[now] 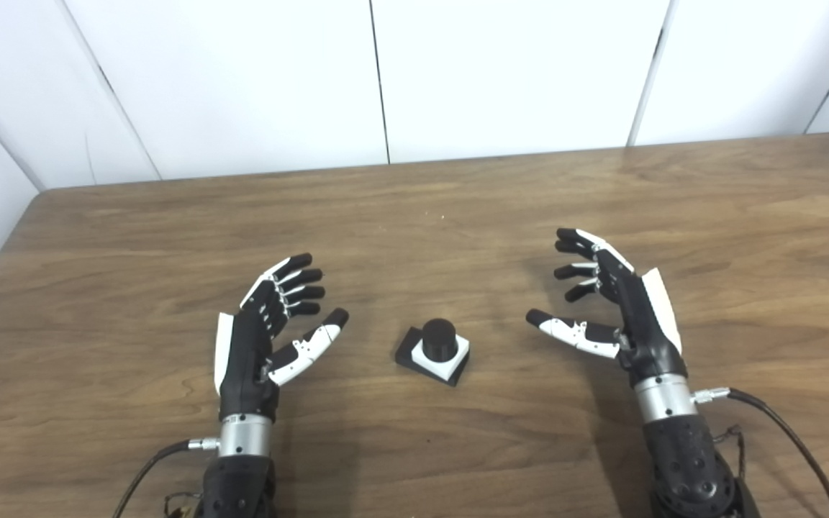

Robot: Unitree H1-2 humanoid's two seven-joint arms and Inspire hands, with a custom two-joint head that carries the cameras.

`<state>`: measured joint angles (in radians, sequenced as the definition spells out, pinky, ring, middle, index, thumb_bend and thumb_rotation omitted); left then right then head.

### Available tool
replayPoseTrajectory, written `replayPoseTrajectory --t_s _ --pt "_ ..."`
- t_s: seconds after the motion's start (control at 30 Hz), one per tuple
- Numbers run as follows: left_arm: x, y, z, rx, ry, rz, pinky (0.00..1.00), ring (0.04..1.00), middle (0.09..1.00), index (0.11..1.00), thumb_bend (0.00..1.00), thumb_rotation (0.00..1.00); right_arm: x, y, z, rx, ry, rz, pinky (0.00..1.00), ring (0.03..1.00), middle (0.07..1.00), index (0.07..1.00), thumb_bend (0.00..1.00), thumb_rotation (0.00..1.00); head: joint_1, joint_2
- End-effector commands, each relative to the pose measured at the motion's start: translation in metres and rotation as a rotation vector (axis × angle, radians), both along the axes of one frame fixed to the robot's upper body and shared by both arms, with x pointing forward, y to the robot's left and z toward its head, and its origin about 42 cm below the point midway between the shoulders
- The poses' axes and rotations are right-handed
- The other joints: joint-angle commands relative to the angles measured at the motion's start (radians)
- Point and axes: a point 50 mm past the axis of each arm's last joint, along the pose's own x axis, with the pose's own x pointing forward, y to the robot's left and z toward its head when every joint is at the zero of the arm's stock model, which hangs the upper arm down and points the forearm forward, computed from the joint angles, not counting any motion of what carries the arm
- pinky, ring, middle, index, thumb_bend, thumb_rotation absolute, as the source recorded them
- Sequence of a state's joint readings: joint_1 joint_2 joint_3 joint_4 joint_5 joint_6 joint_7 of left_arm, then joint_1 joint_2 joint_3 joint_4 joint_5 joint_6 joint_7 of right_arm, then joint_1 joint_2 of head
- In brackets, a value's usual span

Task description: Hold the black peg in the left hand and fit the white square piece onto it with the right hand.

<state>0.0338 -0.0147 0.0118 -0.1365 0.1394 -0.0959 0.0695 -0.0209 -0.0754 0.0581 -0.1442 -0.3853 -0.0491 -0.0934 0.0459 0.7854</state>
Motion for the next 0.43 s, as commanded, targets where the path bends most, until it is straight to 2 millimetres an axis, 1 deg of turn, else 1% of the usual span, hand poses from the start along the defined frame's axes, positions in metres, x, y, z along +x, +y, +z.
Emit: replayPoseTrajectory --t_s 0.0,0.07,0.17,0.4 --pt "0.0045 -0.0031 0.0161 -0.003 -0.075 -0.007 0.62 0.675 0.723 0.752 0.59 0.03 0.0045 0.0023 0.0187 0.009 -0.075 -0.002 0.5 0.657 0.786 0.802 0.62 0.05 0.019 0.002" --pt "0.0048 -0.0052 0.0158 -0.006 -0.077 -0.01 0.62 0.678 0.723 0.753 0.58 0.03 0.0042 0.0008 0.0193 0.008 -0.076 -0.002 0.49 0.647 0.784 0.802 0.62 0.04 0.032 0.002" --pt "0.0048 -0.008 0.0173 0.003 -0.072 -0.012 0.63 0.677 0.722 0.748 0.59 0.06 0.0038 -0.0018 0.0201 0.006 -0.077 0.002 0.49 0.638 0.786 0.802 0.61 0.02 0.046 0.003" --pt "0.005 -0.0096 0.0183 0.002 -0.073 -0.019 0.61 0.673 0.721 0.744 0.58 0.05 0.0044 -0.0034 0.0198 0.018 -0.08 0.005 0.49 0.641 0.779 0.797 0.62 0.02 0.046 0.004"
